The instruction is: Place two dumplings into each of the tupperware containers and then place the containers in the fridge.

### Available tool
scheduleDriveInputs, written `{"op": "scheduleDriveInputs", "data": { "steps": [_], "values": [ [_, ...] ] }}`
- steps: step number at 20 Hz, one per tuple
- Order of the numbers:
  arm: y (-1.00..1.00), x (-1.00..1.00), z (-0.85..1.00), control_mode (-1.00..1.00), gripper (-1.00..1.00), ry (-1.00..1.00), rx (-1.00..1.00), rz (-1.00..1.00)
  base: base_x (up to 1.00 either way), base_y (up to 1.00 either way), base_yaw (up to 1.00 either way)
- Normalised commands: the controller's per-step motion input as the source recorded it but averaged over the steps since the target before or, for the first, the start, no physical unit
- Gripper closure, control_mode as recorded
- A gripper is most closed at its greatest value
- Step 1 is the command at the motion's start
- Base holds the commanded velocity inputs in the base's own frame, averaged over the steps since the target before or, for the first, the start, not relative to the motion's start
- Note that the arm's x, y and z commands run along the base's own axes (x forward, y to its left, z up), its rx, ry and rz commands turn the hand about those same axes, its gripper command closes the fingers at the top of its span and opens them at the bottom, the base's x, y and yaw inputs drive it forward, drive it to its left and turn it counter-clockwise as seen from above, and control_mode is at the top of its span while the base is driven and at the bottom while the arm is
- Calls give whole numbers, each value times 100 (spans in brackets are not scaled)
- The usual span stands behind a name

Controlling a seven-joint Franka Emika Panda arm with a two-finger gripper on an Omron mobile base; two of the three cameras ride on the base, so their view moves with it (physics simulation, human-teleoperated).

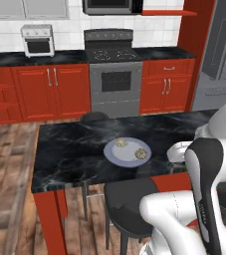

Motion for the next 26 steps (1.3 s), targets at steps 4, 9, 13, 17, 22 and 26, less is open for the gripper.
{"op": "scheduleDriveInputs", "data": {
  "steps": [4,9,13,17,22,26],
  "values": [
    [0,0,0,-100,-100,0,0,0,4,2,-1],
    [22,87,-26,-100,-100,7,-2,0,0,0,0],
    [20,100,-44,-100,-100,16,-7,0,0,0,0],
    [-1,100,-64,-100,-100,14,0,0,0,0,0],
    [-4,100,-75,-100,-100,11,0,0,0,0,0],
    [0,100,-53,-100,-100,8,0,0,0,0,0]
  ]
}}
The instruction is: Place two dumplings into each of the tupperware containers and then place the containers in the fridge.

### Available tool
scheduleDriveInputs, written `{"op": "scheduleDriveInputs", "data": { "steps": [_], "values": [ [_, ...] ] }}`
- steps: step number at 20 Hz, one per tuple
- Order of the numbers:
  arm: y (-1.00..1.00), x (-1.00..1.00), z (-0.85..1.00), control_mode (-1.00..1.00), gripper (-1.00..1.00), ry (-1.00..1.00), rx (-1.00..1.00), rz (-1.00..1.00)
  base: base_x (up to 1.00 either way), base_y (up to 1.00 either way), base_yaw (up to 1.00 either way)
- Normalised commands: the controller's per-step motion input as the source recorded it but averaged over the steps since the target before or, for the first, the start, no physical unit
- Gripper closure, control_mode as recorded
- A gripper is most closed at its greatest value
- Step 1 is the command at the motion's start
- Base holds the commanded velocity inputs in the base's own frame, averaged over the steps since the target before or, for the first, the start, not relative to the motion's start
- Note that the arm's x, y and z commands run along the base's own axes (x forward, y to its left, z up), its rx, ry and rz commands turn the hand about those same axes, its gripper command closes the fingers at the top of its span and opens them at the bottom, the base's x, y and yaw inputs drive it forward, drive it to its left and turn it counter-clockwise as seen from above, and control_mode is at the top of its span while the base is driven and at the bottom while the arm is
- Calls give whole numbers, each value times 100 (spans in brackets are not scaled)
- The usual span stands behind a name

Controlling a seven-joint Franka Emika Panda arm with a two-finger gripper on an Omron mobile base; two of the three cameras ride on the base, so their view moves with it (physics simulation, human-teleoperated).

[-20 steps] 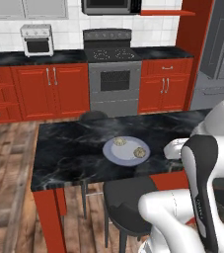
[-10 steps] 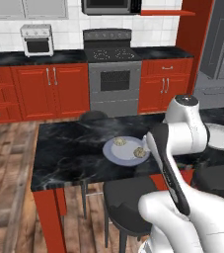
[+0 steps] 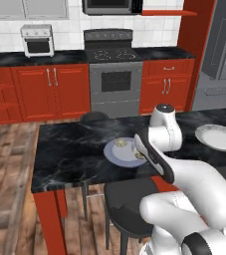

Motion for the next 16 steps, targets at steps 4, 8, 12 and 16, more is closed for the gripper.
{"op": "scheduleDriveInputs", "data": {
  "steps": [4,8,12,16],
  "values": [
    [-40,68,-2,-100,-100,10,5,0,0,0,0],
    [-8,37,-24,-100,-100,11,0,0,0,0,0],
    [11,25,-50,-100,-100,10,0,0,0,0,0],
    [12,29,-55,-100,-100,10,0,0,0,0,0]
  ]
}}
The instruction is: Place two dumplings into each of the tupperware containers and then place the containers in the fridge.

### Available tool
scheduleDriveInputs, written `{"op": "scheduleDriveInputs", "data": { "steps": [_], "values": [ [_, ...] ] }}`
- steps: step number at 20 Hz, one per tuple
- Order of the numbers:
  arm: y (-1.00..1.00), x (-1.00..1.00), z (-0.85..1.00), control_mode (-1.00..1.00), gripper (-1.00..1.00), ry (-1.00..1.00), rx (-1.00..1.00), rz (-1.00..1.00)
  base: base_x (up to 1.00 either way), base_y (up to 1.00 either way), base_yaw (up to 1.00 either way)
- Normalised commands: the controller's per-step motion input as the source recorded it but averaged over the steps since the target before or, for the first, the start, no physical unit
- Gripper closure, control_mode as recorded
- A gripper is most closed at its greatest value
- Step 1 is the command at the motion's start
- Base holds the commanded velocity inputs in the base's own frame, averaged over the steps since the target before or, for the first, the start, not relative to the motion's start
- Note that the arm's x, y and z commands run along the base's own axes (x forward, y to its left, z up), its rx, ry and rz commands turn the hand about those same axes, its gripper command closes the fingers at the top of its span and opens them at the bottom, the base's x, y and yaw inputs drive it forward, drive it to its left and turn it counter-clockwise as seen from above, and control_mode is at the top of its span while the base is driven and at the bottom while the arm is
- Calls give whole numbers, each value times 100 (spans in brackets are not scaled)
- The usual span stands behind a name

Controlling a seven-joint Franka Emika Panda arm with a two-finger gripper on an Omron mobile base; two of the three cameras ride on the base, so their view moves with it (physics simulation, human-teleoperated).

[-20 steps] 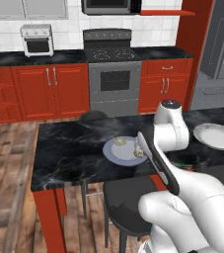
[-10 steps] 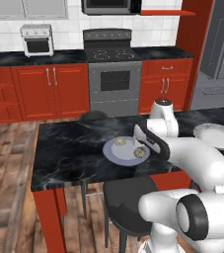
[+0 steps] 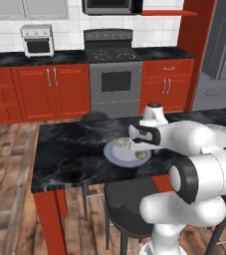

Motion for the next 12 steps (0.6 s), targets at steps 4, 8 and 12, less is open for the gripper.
{"op": "scheduleDriveInputs", "data": {
  "steps": [4,8,12],
  "values": [
    [0,41,-36,-100,-100,5,0,0,0,0,0],
    [0,32,-33,-100,-100,0,0,0,0,0,0],
    [0,16,-27,-100,-100,0,0,0,0,0,0]
  ]
}}
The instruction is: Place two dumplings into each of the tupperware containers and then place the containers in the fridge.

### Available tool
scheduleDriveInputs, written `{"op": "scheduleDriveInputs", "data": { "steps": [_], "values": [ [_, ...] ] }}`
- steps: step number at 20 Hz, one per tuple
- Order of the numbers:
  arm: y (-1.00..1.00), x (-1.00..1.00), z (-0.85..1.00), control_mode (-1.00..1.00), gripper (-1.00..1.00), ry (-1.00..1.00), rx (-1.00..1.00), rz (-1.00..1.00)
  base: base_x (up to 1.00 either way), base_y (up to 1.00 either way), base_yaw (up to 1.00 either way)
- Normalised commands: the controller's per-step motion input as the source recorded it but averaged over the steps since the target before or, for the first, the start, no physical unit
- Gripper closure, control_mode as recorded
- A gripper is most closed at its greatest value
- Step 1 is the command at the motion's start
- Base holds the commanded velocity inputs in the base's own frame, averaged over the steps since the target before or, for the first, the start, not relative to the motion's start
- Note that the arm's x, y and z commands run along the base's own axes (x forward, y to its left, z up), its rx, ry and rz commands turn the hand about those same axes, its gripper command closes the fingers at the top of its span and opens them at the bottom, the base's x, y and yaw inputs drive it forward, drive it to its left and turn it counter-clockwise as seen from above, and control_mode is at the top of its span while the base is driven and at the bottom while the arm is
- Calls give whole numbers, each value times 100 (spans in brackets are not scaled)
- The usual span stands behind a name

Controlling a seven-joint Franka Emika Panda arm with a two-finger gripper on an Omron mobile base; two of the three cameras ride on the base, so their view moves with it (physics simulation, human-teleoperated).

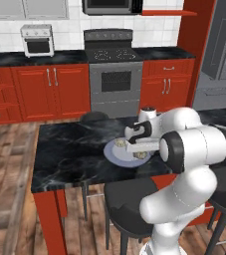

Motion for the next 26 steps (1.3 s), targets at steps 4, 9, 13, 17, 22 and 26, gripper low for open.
{"op": "scheduleDriveInputs", "data": {
  "steps": [4,9,13,17,22,26],
  "values": [
    [0,21,-26,-100,-100,0,0,0,0,0,0],
    [0,28,-17,-100,-100,0,0,0,0,0,0],
    [0,17,-14,-100,-100,0,0,0,0,0,0],
    [0,1,-13,-100,100,2,0,0,0,0,0],
    [-1,0,0,-100,100,4,0,0,0,0,0],
    [-10,-42,53,-100,100,0,0,0,0,0,0]
  ]
}}
